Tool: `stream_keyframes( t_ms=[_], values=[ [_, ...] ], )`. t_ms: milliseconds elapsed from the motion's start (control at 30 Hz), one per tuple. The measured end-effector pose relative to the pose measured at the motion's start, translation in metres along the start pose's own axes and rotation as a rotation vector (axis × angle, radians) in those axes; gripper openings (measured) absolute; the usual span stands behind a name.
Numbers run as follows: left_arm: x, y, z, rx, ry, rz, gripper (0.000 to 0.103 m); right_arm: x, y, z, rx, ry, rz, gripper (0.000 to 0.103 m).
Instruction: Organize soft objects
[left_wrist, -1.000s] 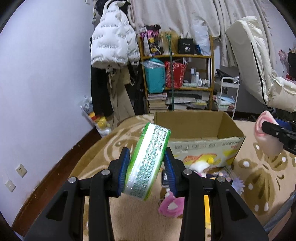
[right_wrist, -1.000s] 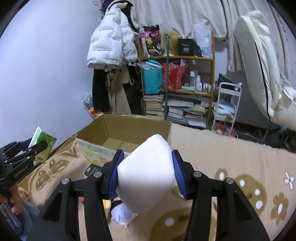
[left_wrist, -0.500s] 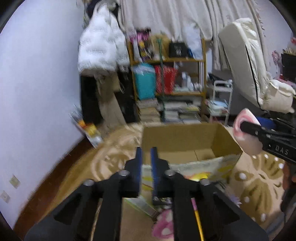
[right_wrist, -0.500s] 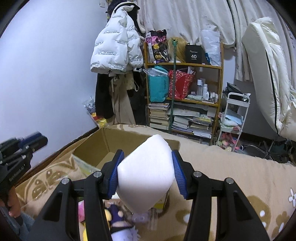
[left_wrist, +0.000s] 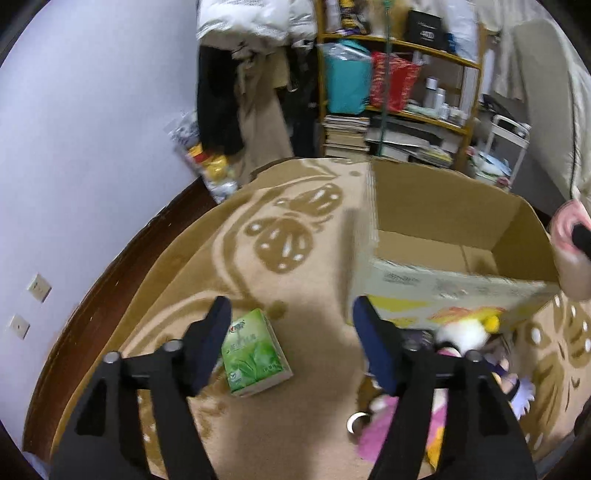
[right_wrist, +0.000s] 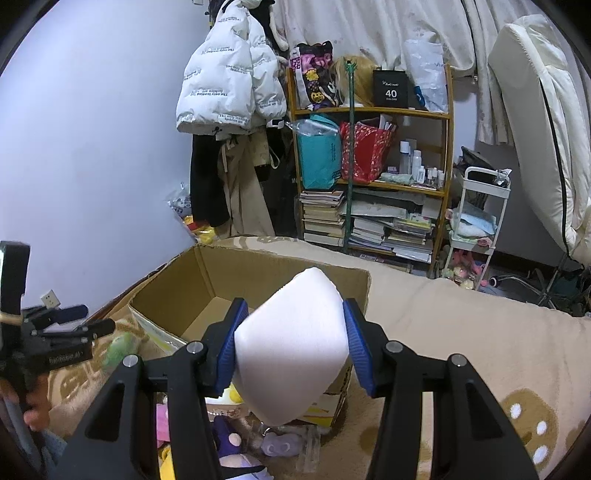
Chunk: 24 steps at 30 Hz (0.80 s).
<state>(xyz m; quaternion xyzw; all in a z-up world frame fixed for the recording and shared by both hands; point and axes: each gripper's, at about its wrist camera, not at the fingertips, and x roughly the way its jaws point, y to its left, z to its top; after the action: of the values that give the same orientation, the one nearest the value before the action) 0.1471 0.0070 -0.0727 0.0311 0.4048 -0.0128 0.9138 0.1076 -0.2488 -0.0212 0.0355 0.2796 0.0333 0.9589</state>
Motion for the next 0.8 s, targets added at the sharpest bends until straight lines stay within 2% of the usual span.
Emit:
stream_keyframes(
  t_ms=[67, 133, 200, 433, 667, 733, 800],
  values=[
    [0.008, 0.009, 0.003, -0.027, 0.039, -0.022, 0.089, 0.004, -0.002, 0.001, 0.009, 0.005, 0.007, 0.055],
    [0.019, 0.013, 0.003, -0.024, 0.073, -0.02, 0.089, 0.008, -0.003, 0.001, 0.019, 0.01, 0.014, 0.055],
    [0.033, 0.016, 0.0, -0.016, 0.112, 0.021, 0.089, 0.012, -0.002, 0.002, 0.021, 0.01, 0.016, 0.055],
    [0.074, 0.029, -0.012, -0.068, 0.22, 0.08, 0.089, 0.021, -0.003, 0.001, 0.011, 0.018, 0.025, 0.055],
    [0.106, 0.038, -0.025, -0.123, 0.321, 0.055, 0.089, 0.025, -0.005, 0.001, 0.014, 0.02, 0.032, 0.057],
    [0.108, 0.041, -0.027, -0.155, 0.329, 0.023, 0.084, 0.026, -0.005, 0.001, 0.015, 0.022, 0.033, 0.058],
    [0.111, 0.041, -0.028, -0.163, 0.327, 0.023, 0.067, 0.03, -0.005, 0.001, 0.016, 0.026, 0.034, 0.058]
  ],
)
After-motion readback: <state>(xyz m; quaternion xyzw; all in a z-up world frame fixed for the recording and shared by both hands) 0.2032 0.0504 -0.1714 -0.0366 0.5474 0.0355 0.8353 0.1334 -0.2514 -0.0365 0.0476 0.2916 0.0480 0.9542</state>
